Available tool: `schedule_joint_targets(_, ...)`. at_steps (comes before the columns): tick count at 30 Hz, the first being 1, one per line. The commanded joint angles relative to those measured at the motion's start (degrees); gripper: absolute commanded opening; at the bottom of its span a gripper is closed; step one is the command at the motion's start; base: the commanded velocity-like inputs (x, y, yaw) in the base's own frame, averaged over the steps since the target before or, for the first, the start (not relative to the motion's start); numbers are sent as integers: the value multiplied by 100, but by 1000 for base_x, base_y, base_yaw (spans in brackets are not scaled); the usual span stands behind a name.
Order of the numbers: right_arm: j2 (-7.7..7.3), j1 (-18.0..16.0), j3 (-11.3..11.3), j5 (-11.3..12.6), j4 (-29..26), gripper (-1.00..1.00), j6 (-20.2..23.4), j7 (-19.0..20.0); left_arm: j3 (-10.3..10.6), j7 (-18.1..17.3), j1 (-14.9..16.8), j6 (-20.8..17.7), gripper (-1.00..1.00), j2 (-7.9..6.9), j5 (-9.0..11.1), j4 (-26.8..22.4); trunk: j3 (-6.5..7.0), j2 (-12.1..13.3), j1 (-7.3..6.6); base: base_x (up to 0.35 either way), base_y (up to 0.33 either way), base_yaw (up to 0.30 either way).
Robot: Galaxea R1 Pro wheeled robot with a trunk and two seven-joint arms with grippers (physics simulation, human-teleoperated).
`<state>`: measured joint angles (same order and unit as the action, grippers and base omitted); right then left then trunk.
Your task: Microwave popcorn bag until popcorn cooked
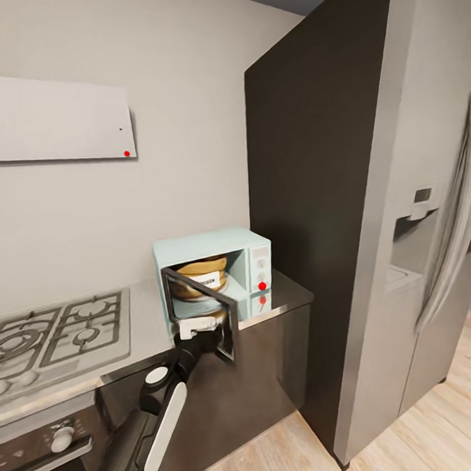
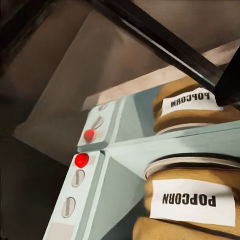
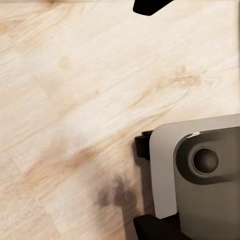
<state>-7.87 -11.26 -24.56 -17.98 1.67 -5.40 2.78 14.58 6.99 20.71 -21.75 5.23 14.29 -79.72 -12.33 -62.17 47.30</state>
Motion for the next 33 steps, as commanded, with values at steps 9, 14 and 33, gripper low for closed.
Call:
schedule_joint_targets(9, -21, -8, -49, -39, 18, 100, -39, 17, -14, 54, 4, -15, 100, -5, 71, 38, 10, -5, 0, 0, 0, -137)
schedule_joint_targets(14, -24, -8, -44, -46, 18, 100, -42, 19, -17, 72, 4, -14, 100, 3, 66, 79, 10, -5, 0, 6, 0, -2)
schedule_joint_targets(33, -22, -8, -40, -48, 18, 100, -45, 21, 27, 59, 4, -14, 100, 39, 63, 80, 10, -5, 0, 240, 0, 0)
